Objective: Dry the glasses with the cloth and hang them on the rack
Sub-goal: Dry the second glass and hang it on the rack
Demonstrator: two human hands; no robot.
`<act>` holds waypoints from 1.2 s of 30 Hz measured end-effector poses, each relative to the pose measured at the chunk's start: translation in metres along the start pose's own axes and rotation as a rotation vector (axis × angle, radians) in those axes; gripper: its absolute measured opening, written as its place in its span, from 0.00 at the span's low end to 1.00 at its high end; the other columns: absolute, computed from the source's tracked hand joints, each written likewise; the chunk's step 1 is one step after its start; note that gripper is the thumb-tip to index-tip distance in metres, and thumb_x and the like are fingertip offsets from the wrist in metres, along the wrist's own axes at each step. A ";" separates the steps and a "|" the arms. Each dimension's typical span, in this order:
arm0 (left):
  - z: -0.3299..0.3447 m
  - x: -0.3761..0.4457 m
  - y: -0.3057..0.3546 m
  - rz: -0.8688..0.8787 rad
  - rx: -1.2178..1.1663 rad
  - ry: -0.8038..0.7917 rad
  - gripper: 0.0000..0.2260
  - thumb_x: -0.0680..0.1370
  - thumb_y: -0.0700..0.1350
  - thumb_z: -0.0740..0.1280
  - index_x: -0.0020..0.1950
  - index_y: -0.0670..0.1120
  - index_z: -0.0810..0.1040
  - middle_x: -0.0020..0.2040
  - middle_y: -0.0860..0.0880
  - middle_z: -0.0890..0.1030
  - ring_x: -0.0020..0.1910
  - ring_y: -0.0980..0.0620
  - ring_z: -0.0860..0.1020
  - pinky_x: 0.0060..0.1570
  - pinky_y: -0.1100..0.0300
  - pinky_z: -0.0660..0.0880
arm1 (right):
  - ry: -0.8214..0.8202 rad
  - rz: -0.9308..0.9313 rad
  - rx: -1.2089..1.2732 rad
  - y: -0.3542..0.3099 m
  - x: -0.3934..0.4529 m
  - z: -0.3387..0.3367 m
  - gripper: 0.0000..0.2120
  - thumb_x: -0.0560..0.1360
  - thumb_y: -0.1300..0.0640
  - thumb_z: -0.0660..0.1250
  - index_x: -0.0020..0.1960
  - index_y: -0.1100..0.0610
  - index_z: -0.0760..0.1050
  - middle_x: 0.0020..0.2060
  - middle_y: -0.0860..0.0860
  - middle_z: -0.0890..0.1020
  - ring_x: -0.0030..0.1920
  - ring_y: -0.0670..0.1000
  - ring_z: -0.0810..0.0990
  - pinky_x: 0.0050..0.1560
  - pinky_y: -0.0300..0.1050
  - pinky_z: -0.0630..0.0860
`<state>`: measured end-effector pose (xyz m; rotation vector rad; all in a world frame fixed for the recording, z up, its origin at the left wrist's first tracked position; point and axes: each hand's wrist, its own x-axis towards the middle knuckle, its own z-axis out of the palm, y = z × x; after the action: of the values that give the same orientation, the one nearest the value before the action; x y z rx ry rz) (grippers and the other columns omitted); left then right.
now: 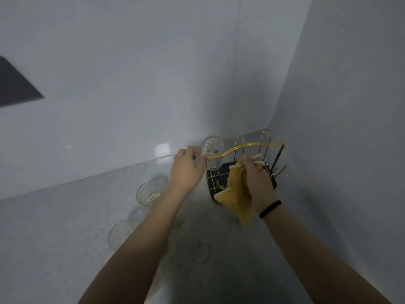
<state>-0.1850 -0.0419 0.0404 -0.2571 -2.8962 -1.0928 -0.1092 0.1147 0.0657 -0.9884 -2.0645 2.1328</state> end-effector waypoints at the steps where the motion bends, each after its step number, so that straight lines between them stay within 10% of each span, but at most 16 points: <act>1: -0.005 -0.015 -0.007 0.012 0.006 -0.034 0.13 0.79 0.53 0.63 0.58 0.46 0.77 0.54 0.47 0.76 0.54 0.49 0.74 0.47 0.59 0.70 | -0.008 0.022 -0.001 0.005 -0.007 0.002 0.18 0.75 0.41 0.59 0.50 0.55 0.76 0.37 0.50 0.76 0.39 0.47 0.74 0.37 0.42 0.67; 10: -0.025 -0.101 -0.074 -0.068 0.407 -0.475 0.42 0.71 0.63 0.70 0.78 0.52 0.54 0.79 0.47 0.54 0.77 0.44 0.52 0.73 0.43 0.50 | 0.038 0.131 -0.010 0.048 -0.055 0.021 0.18 0.74 0.36 0.56 0.51 0.51 0.66 0.39 0.46 0.71 0.38 0.46 0.68 0.51 0.48 0.63; 18: -0.013 -0.103 -0.102 -0.112 0.434 -0.437 0.42 0.69 0.58 0.74 0.77 0.54 0.57 0.72 0.40 0.65 0.70 0.39 0.64 0.69 0.46 0.62 | 0.054 0.209 0.025 0.070 -0.084 0.023 0.33 0.73 0.34 0.53 0.69 0.56 0.62 0.64 0.56 0.70 0.61 0.58 0.70 0.67 0.56 0.62; 27: -0.028 -0.106 -0.076 -0.070 -0.093 -0.248 0.40 0.66 0.51 0.79 0.74 0.52 0.63 0.65 0.44 0.71 0.61 0.47 0.75 0.56 0.55 0.74 | -0.008 0.254 0.229 0.073 -0.107 0.003 0.41 0.69 0.31 0.54 0.73 0.57 0.56 0.71 0.58 0.64 0.69 0.59 0.65 0.70 0.59 0.60; 33: -0.060 -0.118 -0.008 -0.109 -0.728 -0.282 0.46 0.62 0.53 0.79 0.74 0.57 0.59 0.54 0.54 0.79 0.52 0.56 0.81 0.47 0.63 0.77 | -0.132 -0.076 0.158 0.056 -0.135 0.003 0.43 0.63 0.33 0.49 0.69 0.59 0.61 0.67 0.61 0.69 0.66 0.60 0.69 0.68 0.63 0.63; 36: -0.059 -0.128 0.023 -0.149 -1.047 -0.297 0.29 0.64 0.51 0.75 0.63 0.51 0.71 0.46 0.54 0.85 0.47 0.54 0.84 0.43 0.61 0.80 | -0.172 -0.206 0.095 0.050 -0.142 0.015 0.36 0.62 0.31 0.49 0.62 0.51 0.66 0.59 0.53 0.73 0.59 0.53 0.74 0.63 0.55 0.70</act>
<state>-0.0568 -0.0817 0.0877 -0.2256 -2.2434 -2.6883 0.0182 0.0341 0.0791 -0.5721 -2.0095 2.2514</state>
